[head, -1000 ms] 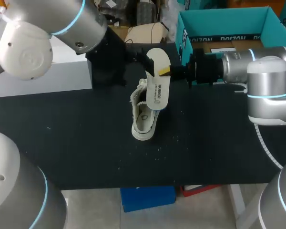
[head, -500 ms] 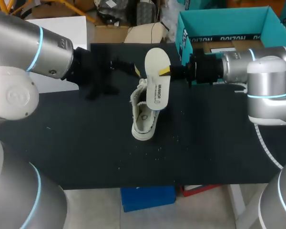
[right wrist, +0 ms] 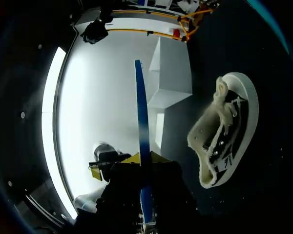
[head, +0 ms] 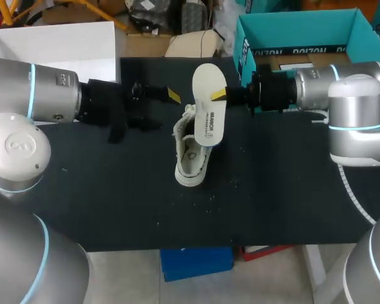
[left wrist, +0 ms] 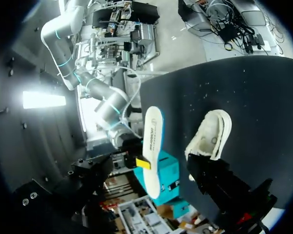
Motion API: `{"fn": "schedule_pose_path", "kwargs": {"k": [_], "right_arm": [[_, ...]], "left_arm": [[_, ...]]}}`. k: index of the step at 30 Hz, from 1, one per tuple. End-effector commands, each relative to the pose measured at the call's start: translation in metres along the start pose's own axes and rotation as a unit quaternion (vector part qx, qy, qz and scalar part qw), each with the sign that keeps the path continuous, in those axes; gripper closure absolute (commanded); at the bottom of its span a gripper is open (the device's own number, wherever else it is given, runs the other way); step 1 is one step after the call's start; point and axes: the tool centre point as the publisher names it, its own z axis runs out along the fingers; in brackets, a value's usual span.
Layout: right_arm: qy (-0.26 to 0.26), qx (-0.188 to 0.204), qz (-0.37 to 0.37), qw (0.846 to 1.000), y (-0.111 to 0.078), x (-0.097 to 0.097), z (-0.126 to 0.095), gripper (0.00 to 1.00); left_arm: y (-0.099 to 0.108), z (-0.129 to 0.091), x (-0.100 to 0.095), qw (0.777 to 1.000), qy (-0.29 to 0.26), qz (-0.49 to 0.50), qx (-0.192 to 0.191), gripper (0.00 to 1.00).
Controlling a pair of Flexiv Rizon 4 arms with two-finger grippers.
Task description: Take the shoe out of the shoebox, open the shoe tongue, remove and reinsert the insole, then place the shoe into the shoebox
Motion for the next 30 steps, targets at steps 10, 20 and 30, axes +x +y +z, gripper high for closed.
{"fn": "schedule_pose_path", "kwargs": {"k": [10, 20, 30], "right_arm": [[-0.001, 0.001, 0.000, 1.000, 0.001, 0.000, 0.000, 1.00], [-0.001, 0.001, 0.000, 1.000, 0.001, 0.000, 0.000, 1.00], [-0.001, 0.001, 0.000, 1.000, 0.001, 0.000, 0.000, 1.00]], "left_arm": [[0.021, 0.053, 0.016, 0.974, -0.228, -0.018, 0.000, 0.00], [0.039, 0.090, 0.017, 0.969, -0.245, -0.009, 0.013, 0.18], [0.043, 0.118, 0.010, 0.967, -0.251, 0.003, 0.030, 0.53]]}}
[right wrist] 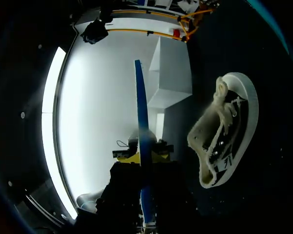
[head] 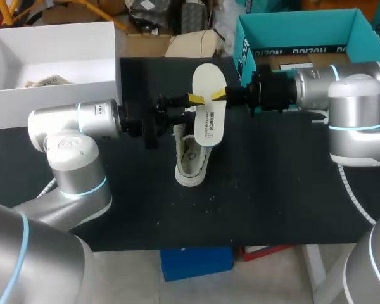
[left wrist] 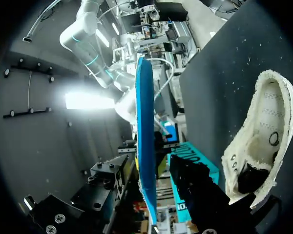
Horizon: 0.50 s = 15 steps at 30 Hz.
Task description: Take the shoe out of the shoebox, open the shoe tongue, remove and reinsert the insole, then place the shoe into the shoebox
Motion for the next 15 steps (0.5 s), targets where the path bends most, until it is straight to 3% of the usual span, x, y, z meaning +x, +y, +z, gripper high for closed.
{"fn": "schedule_pose_path", "kwargs": {"k": [1, 10, 15], "right_arm": [[-0.001, 0.001, 0.000, 1.000, 0.0009, -0.0001, 0.0006, 1.00], [-0.001, 0.001, 0.000, 1.000, 0.0009, -0.0001, 0.0006, 1.00], [-0.001, 0.001, 0.000, 1.000, 0.0009, -0.0001, 0.0006, 1.00]], "left_arm": [[0.0074, 0.0175, 0.0042, 1.000, -0.007, 0.003, 0.008, 0.54], [0.0041, 0.0214, 0.0005, 1.000, 0.002, 0.015, 0.019, 0.75], [0.0024, 0.0174, 0.0006, 1.000, 0.007, 0.019, 0.024, 0.80]]}}
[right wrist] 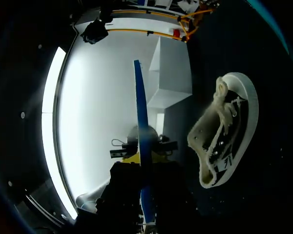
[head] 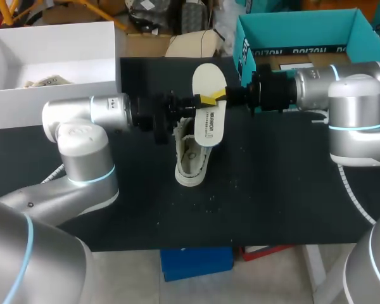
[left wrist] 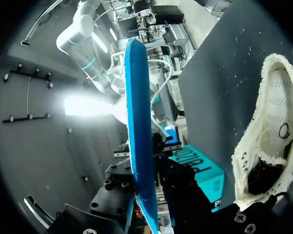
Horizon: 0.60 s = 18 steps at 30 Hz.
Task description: Take the shoe out of the shoebox, open the shoe tongue, remove and reinsert the insole, then place the shoe into the shoebox
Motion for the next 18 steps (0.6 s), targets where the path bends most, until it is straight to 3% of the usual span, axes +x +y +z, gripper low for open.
{"fn": "schedule_pose_path", "kwargs": {"k": [1, 10, 18], "right_arm": [[-0.001, 0.001, 0.001, 1.000, 0.0008, -0.0001, 0.0005, 1.00], [-0.001, 0.001, 0.001, 1.000, 0.0008, -0.0001, 0.0005, 1.00], [-0.001, 0.001, 0.001, 1.000, 0.0008, -0.0001, 0.0005, 1.00]], "left_arm": [[-0.0020, -0.0051, -0.0015, 1.000, 0.005, 0.001, 0.001, 0.82], [-0.0033, -0.0133, -0.0012, 1.000, 0.005, 0.004, 0.013, 0.82], [-0.0056, -0.0068, 0.0010, 0.999, 0.006, 0.006, 0.052, 0.82]]}}
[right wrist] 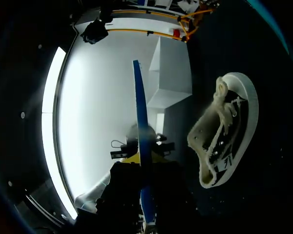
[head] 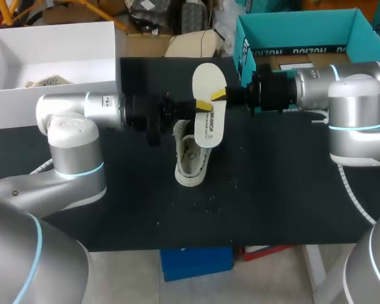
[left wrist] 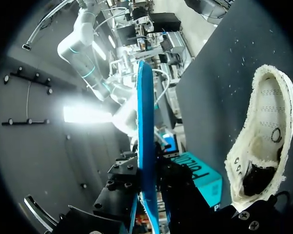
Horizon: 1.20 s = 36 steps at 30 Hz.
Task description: Take the shoe out of the shoebox, open the shoe tongue, remove and reinsert the insole, then place the shoe into the shoebox
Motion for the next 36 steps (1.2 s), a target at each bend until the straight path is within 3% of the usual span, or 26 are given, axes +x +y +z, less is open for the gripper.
{"fn": "schedule_pose_path", "kwargs": {"k": [1, 3, 12, 13, 14, 19, 23, 29, 36], "right_arm": [[-0.001, 0.001, 0.000, 1.000, 0.001, 0.000, 0.001, 1.00], [-0.001, 0.001, 0.000, 1.000, 0.001, 0.000, 0.001, 1.00], [-0.001, 0.001, 0.000, 1.000, 0.001, 0.000, 0.001, 1.00], [-0.011, 0.005, 0.003, 1.000, 0.001, 0.000, 0.000, 0.91], [-0.021, 0.008, 0.004, 1.000, 0.001, 0.000, -0.001, 0.02], [-0.134, 0.039, -0.002, 0.990, 0.000, 0.001, -0.007, 0.00], [-0.226, 0.058, -0.023, 0.972, -0.004, 0.007, -0.018, 0.00], [-0.336, 0.047, -0.063, 0.939, -0.018, 0.017, -0.039, 0.00], [-0.407, -0.002, -0.115, 0.906, -0.046, 0.027, -0.061, 0.00]], "left_arm": [[0.008, 0.003, 0.002, 1.000, 0.000, 0.004, 0.015, 0.85], [0.008, 0.004, 0.002, 1.000, 0.004, 0.008, 0.017, 0.98], [0.009, 0.004, 0.002, 1.000, 0.007, 0.004, 0.003, 1.00], [0.009, 0.004, 0.002, 1.000, 0.009, 0.002, -0.002, 1.00], [0.008, 0.005, 0.001, 1.000, 0.012, -0.001, -0.007, 1.00], [-0.002, 0.000, -0.005, 0.999, 0.041, -0.025, -0.016, 1.00], [-0.018, -0.011, -0.012, 0.994, 0.087, -0.057, -0.023, 1.00], [-0.045, -0.031, -0.020, 0.983, 0.151, -0.102, -0.038, 1.00], [-0.084, -0.045, -0.023, 0.974, 0.192, -0.119, -0.012, 1.00]]}}
